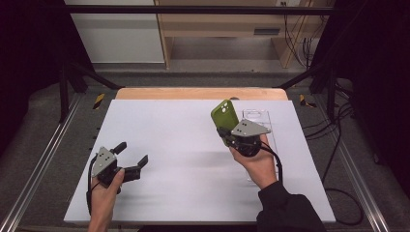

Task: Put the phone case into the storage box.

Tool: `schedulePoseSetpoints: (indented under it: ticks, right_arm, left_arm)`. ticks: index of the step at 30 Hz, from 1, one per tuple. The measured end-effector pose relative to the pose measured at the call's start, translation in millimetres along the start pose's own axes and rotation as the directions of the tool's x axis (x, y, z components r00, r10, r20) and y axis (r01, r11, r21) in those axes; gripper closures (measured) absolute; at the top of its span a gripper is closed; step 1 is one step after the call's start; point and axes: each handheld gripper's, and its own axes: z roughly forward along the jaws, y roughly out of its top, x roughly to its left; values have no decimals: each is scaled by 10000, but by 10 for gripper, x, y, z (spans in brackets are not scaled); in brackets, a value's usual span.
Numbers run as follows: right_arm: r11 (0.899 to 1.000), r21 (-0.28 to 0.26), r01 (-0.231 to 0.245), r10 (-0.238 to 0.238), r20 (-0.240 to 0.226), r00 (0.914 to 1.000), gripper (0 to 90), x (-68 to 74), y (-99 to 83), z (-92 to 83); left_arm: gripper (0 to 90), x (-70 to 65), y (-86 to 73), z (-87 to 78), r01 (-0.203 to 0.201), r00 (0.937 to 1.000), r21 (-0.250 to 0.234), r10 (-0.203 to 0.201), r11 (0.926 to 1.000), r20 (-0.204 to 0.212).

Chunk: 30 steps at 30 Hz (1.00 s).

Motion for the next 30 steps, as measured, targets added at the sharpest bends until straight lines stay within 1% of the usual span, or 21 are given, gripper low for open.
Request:
schedulePoseSetpoints:
  ticks: [12,21,22,23,24,29,30]
  right_arm:
    - [9990,-303,-337,343,179,9993,877,-76,37,-51]
    - [9966,-483,-664,681,338,9971,877,-139,41,-92]
    - [9956,-548,-757,778,363,9963,877,-160,42,-99]
    - [9956,-548,-757,778,363,9963,877,-160,42,-99]
    - [9943,-588,-885,909,396,9951,877,-177,44,-108]
    - [9919,-732,-1041,1079,498,9929,877,-218,56,-129]
    - [9899,-829,-1154,1202,555,9912,877,-244,63,-145]
  left_arm:
    - [44,10,-1,-9,-15,10000,-56,15,10000,-44]
    - [44,12,-6,-9,-25,9999,-76,24,10000,-125]
    - [44,12,-5,-11,-9,9999,-125,8,9999,-138]
    - [44,12,-5,-11,-9,9999,-125,8,9999,-138]
    - [43,16,-3,-14,-4,9999,-157,2,9999,-145]
    - [42,27,-9,-21,20,9998,-141,-23,9999,-187]
    - [42,29,-9,-23,39,9998,-158,-42,9999,-196]
